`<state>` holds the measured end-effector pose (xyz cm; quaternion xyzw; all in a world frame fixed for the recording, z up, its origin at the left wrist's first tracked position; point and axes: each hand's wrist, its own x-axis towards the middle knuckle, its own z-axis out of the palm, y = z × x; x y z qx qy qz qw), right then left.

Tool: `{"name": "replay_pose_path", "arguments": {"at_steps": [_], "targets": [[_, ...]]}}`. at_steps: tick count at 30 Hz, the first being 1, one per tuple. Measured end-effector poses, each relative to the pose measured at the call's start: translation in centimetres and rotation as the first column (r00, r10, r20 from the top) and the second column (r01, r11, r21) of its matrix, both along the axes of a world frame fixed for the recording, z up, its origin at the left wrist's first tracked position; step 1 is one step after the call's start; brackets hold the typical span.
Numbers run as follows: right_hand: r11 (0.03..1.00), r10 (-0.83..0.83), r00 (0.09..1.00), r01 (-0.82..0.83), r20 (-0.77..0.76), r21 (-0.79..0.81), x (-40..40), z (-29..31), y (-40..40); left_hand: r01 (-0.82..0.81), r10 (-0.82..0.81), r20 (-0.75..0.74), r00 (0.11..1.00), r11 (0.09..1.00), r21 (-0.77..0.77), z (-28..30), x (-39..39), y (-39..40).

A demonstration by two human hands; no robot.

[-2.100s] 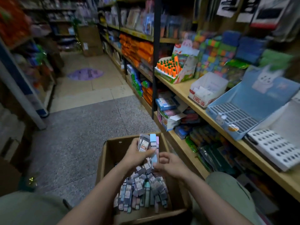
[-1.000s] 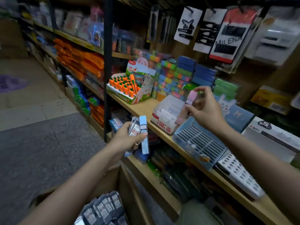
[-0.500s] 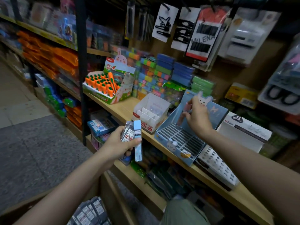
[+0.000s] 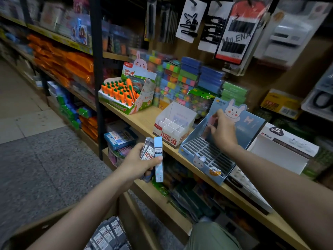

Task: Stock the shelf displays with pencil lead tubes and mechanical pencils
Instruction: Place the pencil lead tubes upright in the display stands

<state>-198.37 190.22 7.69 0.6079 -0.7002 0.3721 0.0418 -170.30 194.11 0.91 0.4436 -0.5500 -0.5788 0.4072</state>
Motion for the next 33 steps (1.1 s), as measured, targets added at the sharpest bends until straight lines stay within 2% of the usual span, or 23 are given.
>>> {"name": "replay_pose_path", "arguments": {"at_steps": [5,13,21,25,27,29,31,33], "targets": [[0.998,-0.037,0.993,0.043,0.115,-0.052,0.6,-0.8,-0.4,0.024,-0.024,-0.005,1.0,0.999,0.029,-0.2,-0.3,0.1],[0.995,-0.089,0.974,0.079,0.211,0.056,1.6,0.3,-0.1,0.064,-0.064,0.022,0.998,0.998,0.014,-0.5,-0.8,0.7],[0.971,-0.066,0.979,0.018,0.193,0.238,1.3,1.2,1.2,0.051,-0.051,0.011,0.999,0.999,-0.011,0.6,-0.6,1.6],[0.993,0.078,0.985,-0.09,0.156,0.073,2.9,2.0,3.6,0.042,-0.042,0.011,0.999,0.997,-0.057,1.3,-0.7,1.9],[0.963,0.224,0.933,-0.257,0.283,0.084,4.4,2.3,5.2,0.052,-0.051,0.018,0.999,0.994,-0.094,1.7,-0.9,2.1],[0.887,0.354,0.837,-0.442,0.417,0.135,6.4,2.4,6.8,0.071,-0.069,0.019,0.997,0.989,-0.133,2.0,-1.2,2.3],[0.839,0.432,0.809,-0.523,0.398,0.152,8.0,2.4,7.8,0.087,-0.087,0.008,0.996,0.984,-0.155,2.2,-1.6,2.6],[0.832,0.458,0.835,-0.523,0.304,0.184,9.1,2.5,8.4,0.107,-0.108,0.001,0.994,0.983,-0.151,2.2,-2.0,2.8]]}}
